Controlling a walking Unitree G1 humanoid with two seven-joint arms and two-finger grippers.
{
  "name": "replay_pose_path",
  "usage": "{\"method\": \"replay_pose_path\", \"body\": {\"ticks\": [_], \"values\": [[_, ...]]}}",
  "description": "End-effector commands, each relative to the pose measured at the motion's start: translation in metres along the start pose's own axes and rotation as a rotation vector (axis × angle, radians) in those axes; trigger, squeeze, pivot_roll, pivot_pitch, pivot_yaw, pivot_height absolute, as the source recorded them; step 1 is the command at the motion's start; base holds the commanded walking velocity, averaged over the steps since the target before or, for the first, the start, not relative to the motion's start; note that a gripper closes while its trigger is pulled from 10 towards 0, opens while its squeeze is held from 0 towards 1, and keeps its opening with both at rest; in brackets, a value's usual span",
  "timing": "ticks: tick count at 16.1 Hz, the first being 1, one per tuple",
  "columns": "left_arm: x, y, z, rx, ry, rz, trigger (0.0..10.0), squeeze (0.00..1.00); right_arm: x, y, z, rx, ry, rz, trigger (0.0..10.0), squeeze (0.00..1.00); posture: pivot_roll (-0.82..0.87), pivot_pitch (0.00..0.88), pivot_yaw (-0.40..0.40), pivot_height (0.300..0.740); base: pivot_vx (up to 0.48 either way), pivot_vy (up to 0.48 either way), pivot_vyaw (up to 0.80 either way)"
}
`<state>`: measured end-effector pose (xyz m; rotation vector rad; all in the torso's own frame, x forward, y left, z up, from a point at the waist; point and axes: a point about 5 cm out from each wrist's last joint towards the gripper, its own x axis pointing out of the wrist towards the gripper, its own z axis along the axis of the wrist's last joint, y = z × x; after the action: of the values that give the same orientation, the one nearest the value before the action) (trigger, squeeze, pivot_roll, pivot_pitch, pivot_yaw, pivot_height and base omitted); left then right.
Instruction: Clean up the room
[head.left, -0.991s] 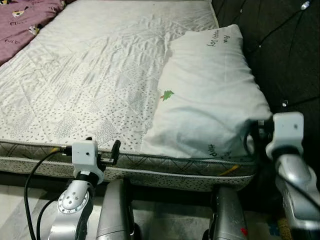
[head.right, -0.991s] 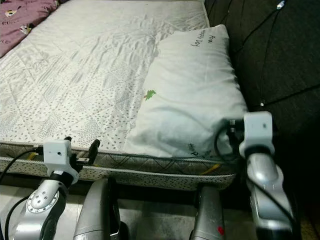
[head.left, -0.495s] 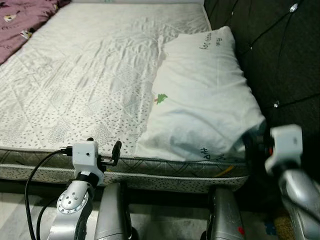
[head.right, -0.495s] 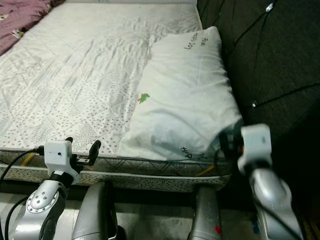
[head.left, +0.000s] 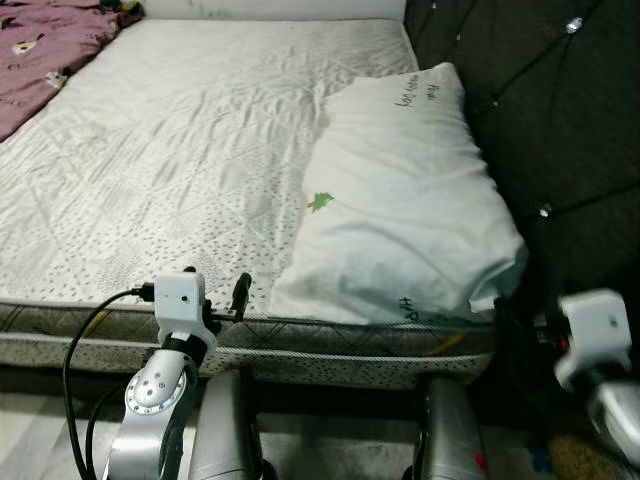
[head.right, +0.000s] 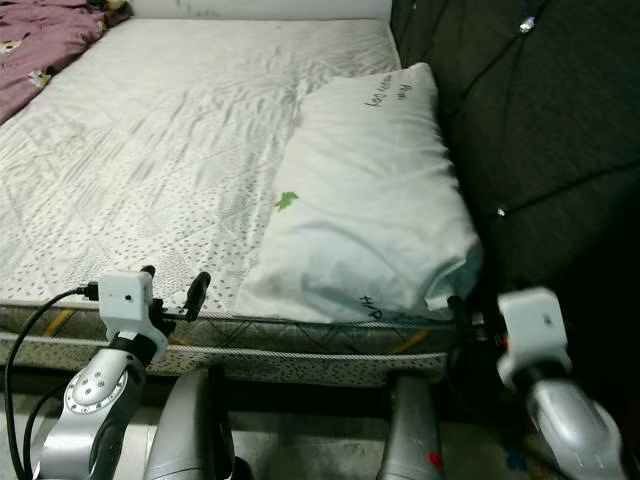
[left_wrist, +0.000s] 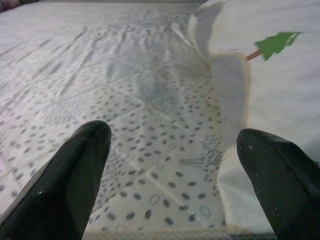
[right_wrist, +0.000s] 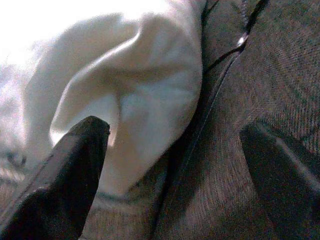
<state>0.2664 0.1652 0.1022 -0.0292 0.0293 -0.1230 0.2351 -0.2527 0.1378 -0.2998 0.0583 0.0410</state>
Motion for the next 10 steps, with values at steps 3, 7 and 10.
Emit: {"method": "replay_pose_path", "body": {"ticks": [3, 7, 10], "values": [[0.002, 0.006, 0.003, 0.008, -0.015, 0.015, 10.0, 0.0, 0.02, -0.026, 0.101, -0.055, -0.383, -0.219, 10.0, 1.0, -0.08, 0.016, 0.032, 0.511, 0.0, 0.0, 0.0], [0.003, 0.004, 0.004, -0.003, -0.031, 0.032, 10.0, 0.0, 0.038, -0.002, 0.129, 0.074, -0.447, -0.124, 10.0, 1.0, -0.08, 0.011, 0.023, 0.511, 0.0, 0.0, 0.0], [0.001, -0.001, 0.006, -0.015, -0.045, 0.024, 10.0, 0.0, 0.051, 0.035, 0.137, 0.248, -0.444, 0.056, 10.0, 1.0, -0.05, 0.0, 0.017, 0.511, 0.0, 0.0, 0.0]]}}
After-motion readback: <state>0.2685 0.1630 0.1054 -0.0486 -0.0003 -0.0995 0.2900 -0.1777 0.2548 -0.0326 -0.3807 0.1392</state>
